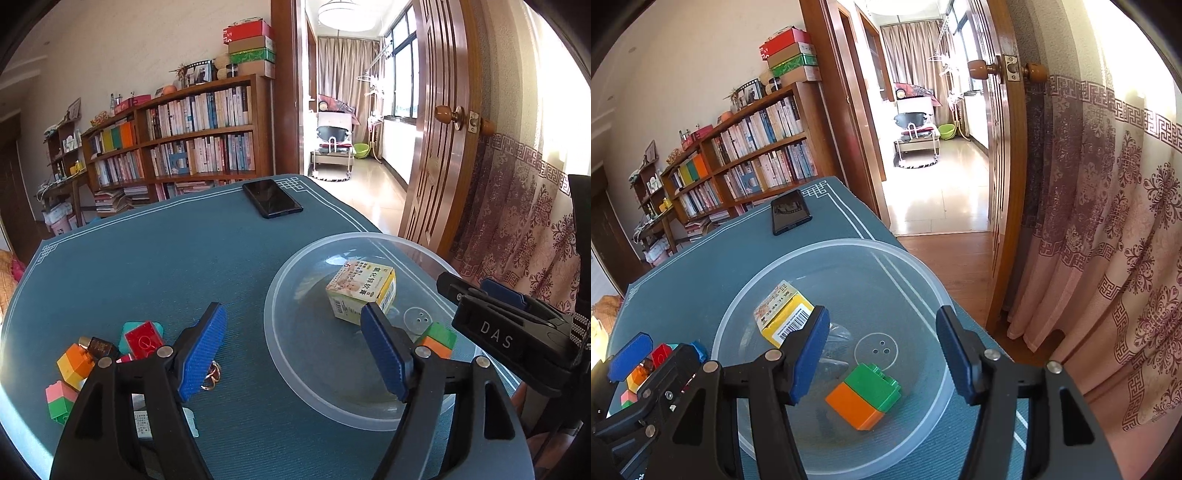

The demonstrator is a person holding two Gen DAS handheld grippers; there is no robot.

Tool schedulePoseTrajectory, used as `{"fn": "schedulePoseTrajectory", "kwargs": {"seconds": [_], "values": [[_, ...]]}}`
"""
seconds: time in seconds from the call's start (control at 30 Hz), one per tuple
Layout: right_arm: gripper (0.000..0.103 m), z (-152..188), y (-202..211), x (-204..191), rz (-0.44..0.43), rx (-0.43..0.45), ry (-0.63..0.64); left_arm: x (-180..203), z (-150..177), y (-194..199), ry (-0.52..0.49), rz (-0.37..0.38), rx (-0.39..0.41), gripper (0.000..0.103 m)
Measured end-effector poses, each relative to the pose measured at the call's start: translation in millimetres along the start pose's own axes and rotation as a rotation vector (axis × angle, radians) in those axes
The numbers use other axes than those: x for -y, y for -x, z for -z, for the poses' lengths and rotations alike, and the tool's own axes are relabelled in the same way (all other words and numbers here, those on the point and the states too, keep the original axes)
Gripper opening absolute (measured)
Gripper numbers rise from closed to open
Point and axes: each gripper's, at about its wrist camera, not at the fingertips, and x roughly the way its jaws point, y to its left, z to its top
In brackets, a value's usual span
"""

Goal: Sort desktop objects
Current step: 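Lift both tools out of the bowl and back over the table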

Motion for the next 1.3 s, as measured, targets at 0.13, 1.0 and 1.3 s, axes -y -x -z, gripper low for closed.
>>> {"fn": "schedulePoseTrajectory", "kwargs": {"seconds": [0.13,1.0,1.3], "values": [[0.065,1.8,1.1,-4.0,-0.006,-0.001,0.011,-3.8,0.7,0.2,0.013,-0.009,-0.002,0.078],[0.067,17.5,12.1,-41.4,-0.124,0.007,0.093,-36.6,-7.0,16.0,0.087,-0.062,0.024,0.078],[0.07,28.1,14.2,-58.9,-0.164,-0.001,0.144,-50.0,-5.9,16.2,0.114,-0.085,0.016,0.078]]}}
